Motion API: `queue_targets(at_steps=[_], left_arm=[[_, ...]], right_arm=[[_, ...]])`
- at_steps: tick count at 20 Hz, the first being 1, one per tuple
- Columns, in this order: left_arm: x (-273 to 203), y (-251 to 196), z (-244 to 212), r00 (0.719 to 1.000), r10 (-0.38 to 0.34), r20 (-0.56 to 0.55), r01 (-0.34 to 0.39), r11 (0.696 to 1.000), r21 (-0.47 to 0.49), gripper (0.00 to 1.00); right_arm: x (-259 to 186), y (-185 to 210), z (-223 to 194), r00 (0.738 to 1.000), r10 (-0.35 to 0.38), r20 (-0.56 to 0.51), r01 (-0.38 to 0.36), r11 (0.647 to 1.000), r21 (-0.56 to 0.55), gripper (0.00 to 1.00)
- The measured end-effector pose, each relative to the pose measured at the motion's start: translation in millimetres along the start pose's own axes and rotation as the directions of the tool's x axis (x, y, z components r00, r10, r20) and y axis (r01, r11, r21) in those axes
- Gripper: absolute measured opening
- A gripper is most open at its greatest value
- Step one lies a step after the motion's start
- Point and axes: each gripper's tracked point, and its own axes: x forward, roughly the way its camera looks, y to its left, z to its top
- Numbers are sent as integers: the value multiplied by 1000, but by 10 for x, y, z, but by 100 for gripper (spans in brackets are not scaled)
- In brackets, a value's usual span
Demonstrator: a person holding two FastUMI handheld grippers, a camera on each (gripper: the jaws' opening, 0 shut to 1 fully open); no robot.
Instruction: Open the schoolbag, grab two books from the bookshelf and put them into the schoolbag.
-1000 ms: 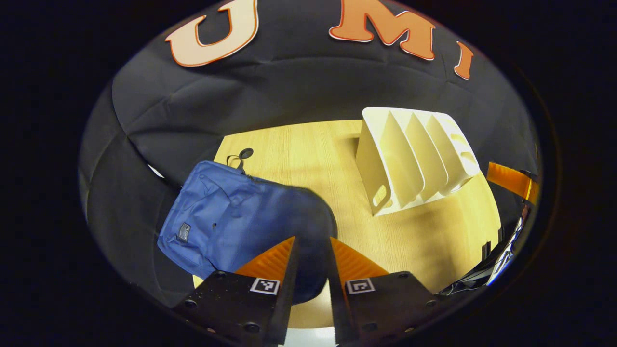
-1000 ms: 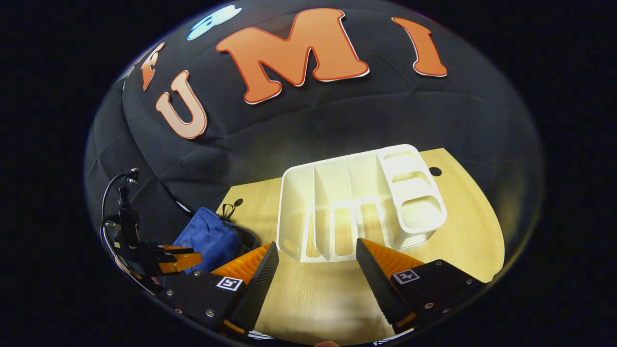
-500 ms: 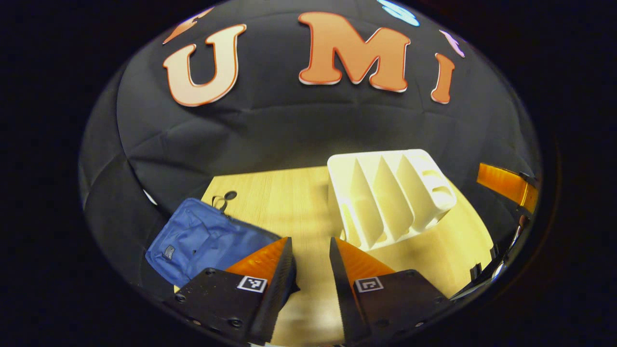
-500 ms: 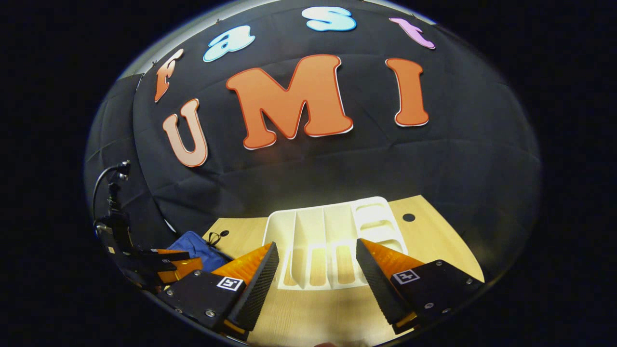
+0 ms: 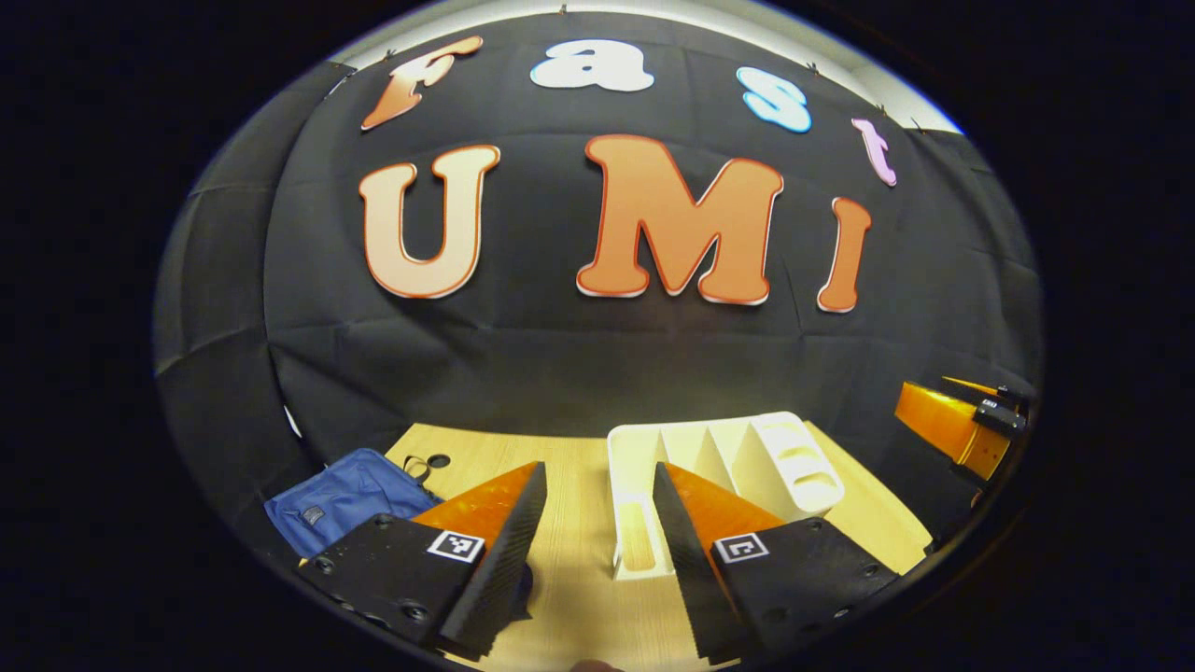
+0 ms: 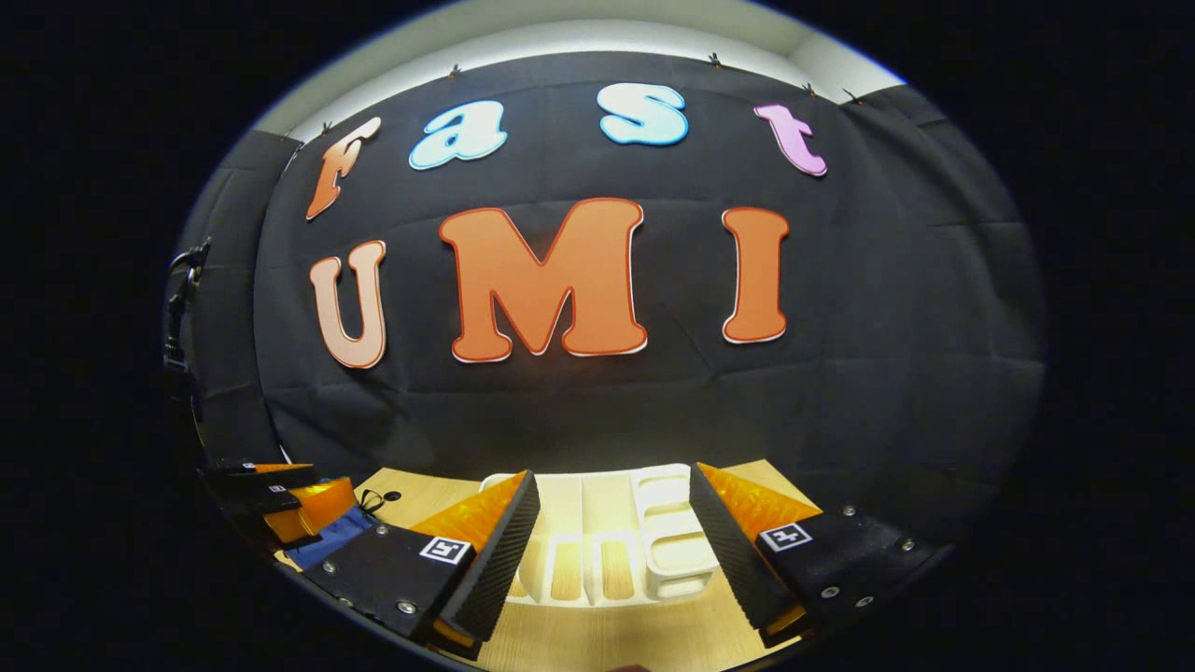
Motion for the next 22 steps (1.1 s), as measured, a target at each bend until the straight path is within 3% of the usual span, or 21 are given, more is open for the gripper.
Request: queue_targets(at_steps=[2, 4, 7, 9, 14, 16, 22], left_arm=[[-44, -94, 165, 998, -16, 61, 17, 1000, -18, 76], [-120, -69, 339, 993, -6, 121, 8, 1000, -19, 82], [-301, -81, 572, 974, 7, 225, 1, 999, -37, 81], [-389, -146, 661, 962, -7, 274, 20, 999, -43, 81], [-508, -238, 752, 948, -34, 316, 49, 998, -40, 81], [-550, -206, 801, 945, -23, 325, 35, 999, -30, 84], [-550, -293, 734, 951, -42, 306, 52, 998, -26, 80]], right_arm=[[-71, 28, 65, 1000, 8, 17, -8, 1000, -12, 100], [-88, 42, 83, 1000, 16, 24, -16, 1000, -15, 96], [-108, 53, 127, 999, 18, 42, -18, 1000, -2, 100], [-166, 68, 193, 997, 17, 69, -17, 1000, 8, 96], [-256, 132, 282, 993, 25, 114, -24, 1000, -14, 96], [-258, 144, 210, 995, 31, 94, -29, 999, -18, 96], [-262, 96, 166, 997, 12, 78, -10, 1000, -25, 96]])
